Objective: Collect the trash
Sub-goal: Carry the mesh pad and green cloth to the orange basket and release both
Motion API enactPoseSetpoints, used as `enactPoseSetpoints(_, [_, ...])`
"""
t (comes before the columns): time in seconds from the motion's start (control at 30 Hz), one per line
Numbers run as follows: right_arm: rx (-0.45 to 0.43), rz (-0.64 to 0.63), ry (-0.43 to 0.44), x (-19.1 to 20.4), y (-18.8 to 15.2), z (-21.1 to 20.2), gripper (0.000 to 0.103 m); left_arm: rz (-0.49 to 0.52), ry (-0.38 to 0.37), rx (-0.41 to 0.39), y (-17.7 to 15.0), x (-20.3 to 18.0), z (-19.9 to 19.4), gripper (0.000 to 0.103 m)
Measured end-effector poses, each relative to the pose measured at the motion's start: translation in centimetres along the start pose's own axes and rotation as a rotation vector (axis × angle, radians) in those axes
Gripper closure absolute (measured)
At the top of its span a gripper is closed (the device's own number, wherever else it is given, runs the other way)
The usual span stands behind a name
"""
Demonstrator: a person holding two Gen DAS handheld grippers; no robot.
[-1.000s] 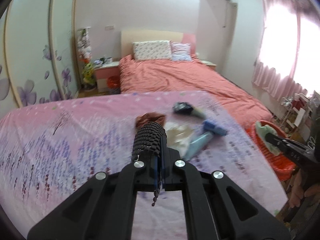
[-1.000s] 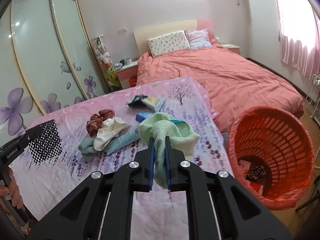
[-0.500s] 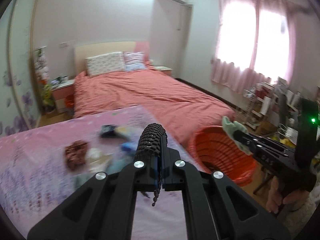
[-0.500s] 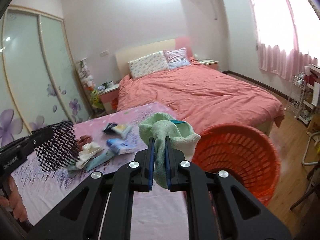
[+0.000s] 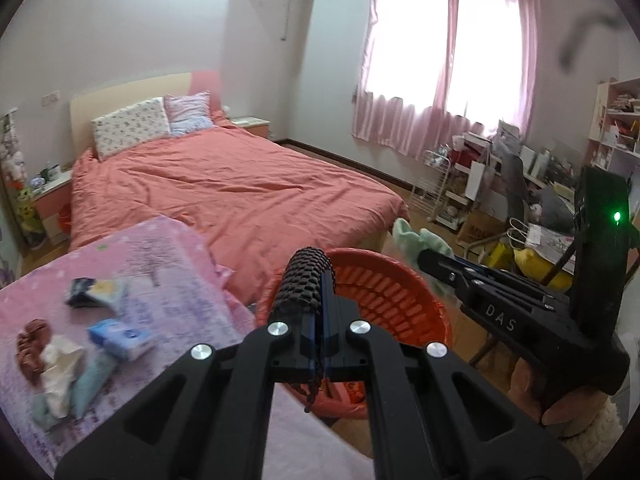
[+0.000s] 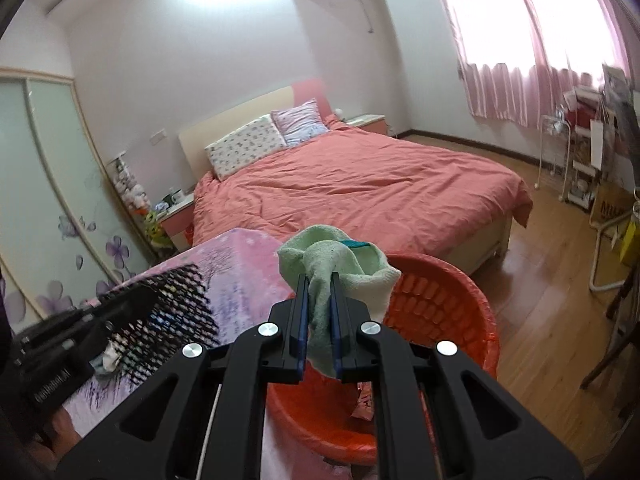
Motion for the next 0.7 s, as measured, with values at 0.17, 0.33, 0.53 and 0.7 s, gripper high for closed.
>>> enactPoseSetpoints(0.17, [0.025, 0.039, -0.009, -1.6, 0.4, 1.6, 0.092, -0.005, -0.029, 0.045, 0.4, -0.7, 4.1, 0.097])
enactPoseSetpoints(0.33, [0.069, 0.078, -0.023, -3.1, -0.1, 3.0, 0.086, -0.023, -0.035, 0.102, -0.5, -0.4, 6.8, 0.075])
enactPoseSetpoints(0.53, [0.085, 0.096, -0.045, -4.0, -0.7, 3.1, 0.078, -0.035, -0.081, 0.139, -1.5, -0.3, 7.8, 0.07])
enactPoseSetpoints(0.7, [0.073, 0.104, -0.056, -4.8, -0.2, 2.7, 0.078, -0.002, -0.107, 0.097, 0.0, -1.1, 7.0, 0.069])
Point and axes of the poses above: each gripper's, at about its wrist camera, not at the fingertips, and z roughly the way its jaws point, x to its left, y to its top, the point moved 1 cm from there along z, roughly the way its jaws point, and after that the axes turned 13 degrees about z, right-handed, at the moved point
